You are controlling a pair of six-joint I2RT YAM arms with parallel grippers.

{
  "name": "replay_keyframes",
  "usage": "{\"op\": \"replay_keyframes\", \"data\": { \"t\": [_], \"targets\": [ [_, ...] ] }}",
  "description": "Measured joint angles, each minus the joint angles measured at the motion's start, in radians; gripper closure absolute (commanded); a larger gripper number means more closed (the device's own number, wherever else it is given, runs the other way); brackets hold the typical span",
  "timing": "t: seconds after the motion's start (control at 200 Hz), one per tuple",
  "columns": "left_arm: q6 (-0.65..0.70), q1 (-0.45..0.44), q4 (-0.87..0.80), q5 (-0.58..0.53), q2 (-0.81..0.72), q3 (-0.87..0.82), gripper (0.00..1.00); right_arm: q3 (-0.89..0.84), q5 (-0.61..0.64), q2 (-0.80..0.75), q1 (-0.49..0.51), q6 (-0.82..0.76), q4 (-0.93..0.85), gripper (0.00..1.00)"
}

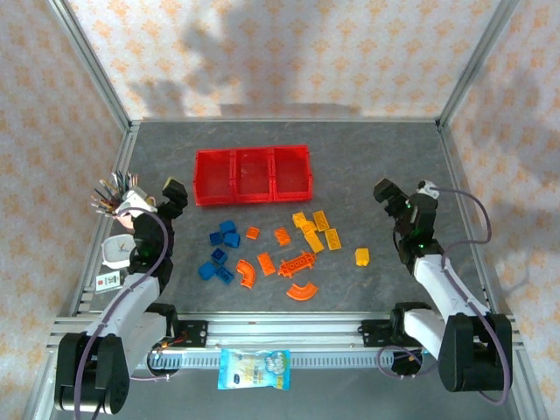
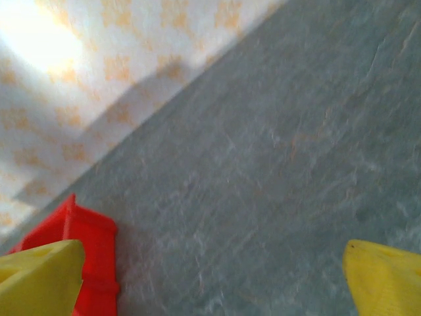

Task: Sort the legos into containers by color
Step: Pick up the lego from the middle-left of the table.

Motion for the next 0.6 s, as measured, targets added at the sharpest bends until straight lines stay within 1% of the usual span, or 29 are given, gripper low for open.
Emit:
{"op": "replay_keyframes", "data": {
  "t": [0.155,0.305,0.375,0.44,0.596],
  "targets": [
    [-0.053,-0.001,-0.244,0.045,-0.031,0.098,0.01,0.047,-0.036,0.012,0.076,-0.010,-0.122,0.00],
    [-0.073,-0.019,-0.438,0.084,-0.070,0.146,0.01,0.085,-0.080,0.014,0.122,-0.019,-0.179,0.00],
    [-0.074,-0.045,-0.531,0.103,-0.071,0.169,0.01,0.092,-0.086,0.019,0.164,-0.023,-0.202,0.00],
    [-0.073,-0.077,-0.606,0.114,-0.066,0.190,0.01,0.099,-0.085,0.031,0.225,-0.027,-0.224,0.00],
    [-0.078,-0.181,-0.715,0.145,-0.024,0.233,0.01,0.127,-0.076,0.073,0.360,-0.031,-0.269,0.00]
  ]
}}
